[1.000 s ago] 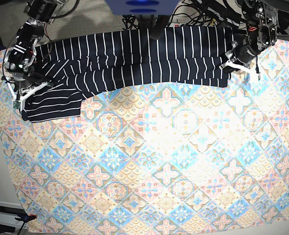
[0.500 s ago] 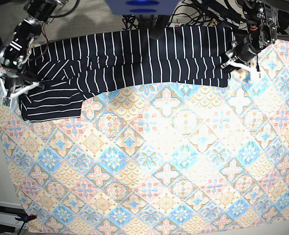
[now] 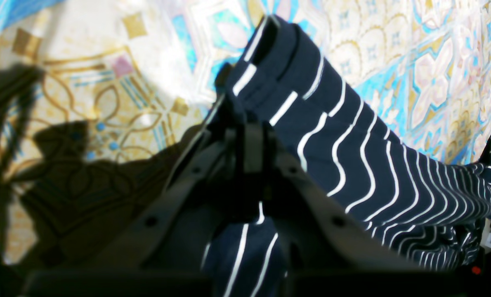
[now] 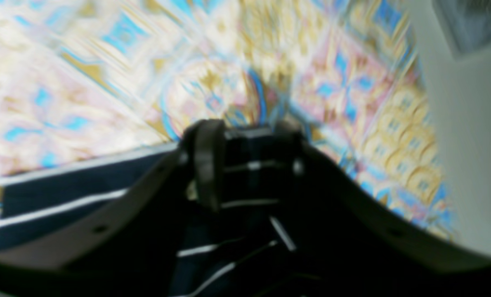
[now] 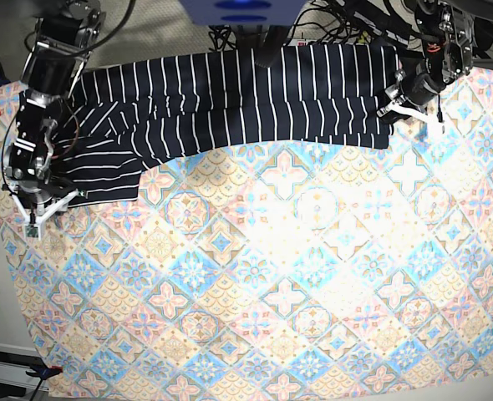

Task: Fold the T-shirt properly
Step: 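Hold the folded shirt edges with both grippers and smooth them flat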

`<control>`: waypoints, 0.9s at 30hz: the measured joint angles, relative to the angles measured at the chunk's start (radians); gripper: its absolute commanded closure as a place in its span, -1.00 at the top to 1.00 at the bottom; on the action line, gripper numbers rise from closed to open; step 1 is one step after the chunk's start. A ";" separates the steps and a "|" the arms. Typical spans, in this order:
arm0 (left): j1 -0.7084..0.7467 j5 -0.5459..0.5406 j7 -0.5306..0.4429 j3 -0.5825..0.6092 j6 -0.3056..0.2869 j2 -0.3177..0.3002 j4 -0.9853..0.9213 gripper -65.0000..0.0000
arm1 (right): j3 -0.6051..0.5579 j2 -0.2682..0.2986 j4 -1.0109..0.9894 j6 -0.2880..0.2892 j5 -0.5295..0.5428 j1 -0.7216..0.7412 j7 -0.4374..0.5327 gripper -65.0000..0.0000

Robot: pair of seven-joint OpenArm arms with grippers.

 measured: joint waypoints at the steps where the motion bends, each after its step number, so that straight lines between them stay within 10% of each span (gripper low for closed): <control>1: 0.000 0.000 -0.002 0.000 0.000 0.000 0.000 -1.00 | -0.006 0.010 -0.037 0.010 0.003 0.012 0.002 -0.15; 12: 0.000 -0.001 0.000 -0.001 0.000 0.000 0.000 -1.00 | -0.010 0.027 -0.294 0.007 0.013 0.080 0.125 -0.14; 20: -0.002 0.000 0.004 -0.001 0.000 0.000 0.000 -1.00 | -0.097 0.034 -0.295 0.007 0.015 0.081 0.130 -0.94; 27: -0.002 0.000 0.008 -0.002 0.000 0.000 0.000 -1.00 | -0.059 0.024 -0.217 0.012 0.012 0.033 0.115 -1.00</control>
